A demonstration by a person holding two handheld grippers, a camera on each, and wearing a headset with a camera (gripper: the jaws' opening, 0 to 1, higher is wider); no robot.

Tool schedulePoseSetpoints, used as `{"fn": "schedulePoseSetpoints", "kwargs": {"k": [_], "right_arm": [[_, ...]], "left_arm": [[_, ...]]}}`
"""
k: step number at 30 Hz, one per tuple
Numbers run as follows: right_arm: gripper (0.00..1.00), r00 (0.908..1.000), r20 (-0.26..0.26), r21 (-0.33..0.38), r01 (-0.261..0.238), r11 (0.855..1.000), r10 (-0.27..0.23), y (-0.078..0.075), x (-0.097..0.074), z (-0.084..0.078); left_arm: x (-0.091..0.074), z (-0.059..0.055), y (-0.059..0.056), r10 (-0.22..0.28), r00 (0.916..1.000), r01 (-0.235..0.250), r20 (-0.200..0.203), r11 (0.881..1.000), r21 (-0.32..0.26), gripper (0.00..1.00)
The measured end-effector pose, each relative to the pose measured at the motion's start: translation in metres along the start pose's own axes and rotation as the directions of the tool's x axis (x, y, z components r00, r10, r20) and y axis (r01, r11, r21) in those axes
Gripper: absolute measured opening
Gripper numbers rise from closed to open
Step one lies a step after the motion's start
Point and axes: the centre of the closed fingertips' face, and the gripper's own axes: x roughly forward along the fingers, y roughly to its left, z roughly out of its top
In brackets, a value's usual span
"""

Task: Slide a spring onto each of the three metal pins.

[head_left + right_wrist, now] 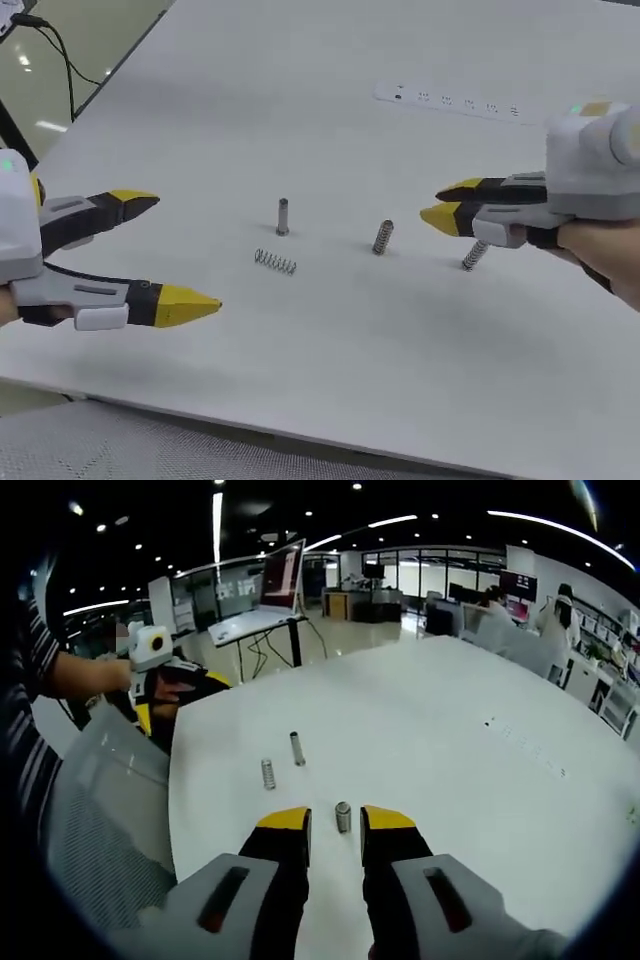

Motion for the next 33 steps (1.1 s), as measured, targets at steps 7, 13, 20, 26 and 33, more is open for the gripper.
{"fn": "schedulePoseSetpoints", "kwargs": {"k": [7, 13, 20, 26, 33], "right_arm": [[0.18, 0.9997, -0.023, 0.041, 0.001, 0.999, 0.000, 0.008, 0.001, -0.026], [0.18, 0.9997, -0.024, 0.054, -0.004, 0.999, 0.005, 0.018, 0.004, -0.032], [0.18, 0.9999, -0.013, 0.069, 0.011, 0.998, -0.010, 0.023, 0.005, -0.030], [0.18, 0.9992, -0.035, 0.041, 0.019, 0.999, -0.017, 0.036, 0.008, -0.037], [0.18, 0.9995, -0.027, 0.068, 0.018, 0.998, -0.016, 0.041, 0.008, -0.044]], "left_arm": [[0.000, 0.000, -0.002, -0.010, 0.9999, 0.010, -0.003, 1.000, -0.007, 0.94], [-0.001, -0.003, -0.003, -0.019, 0.9998, 0.019, -0.008, 1.000, -0.009, 0.94], [0.002, -0.001, -0.002, -0.041, 0.9992, 0.041, -0.004, 0.999, -0.006, 0.94], [0.006, 0.004, -0.001, -0.062, 0.9981, 0.062, 0.006, 0.998, -0.010, 0.93], [0.006, 0.004, 0.002, -0.066, 0.9978, 0.066, -0.003, 0.998, 0.006, 0.93]]}}
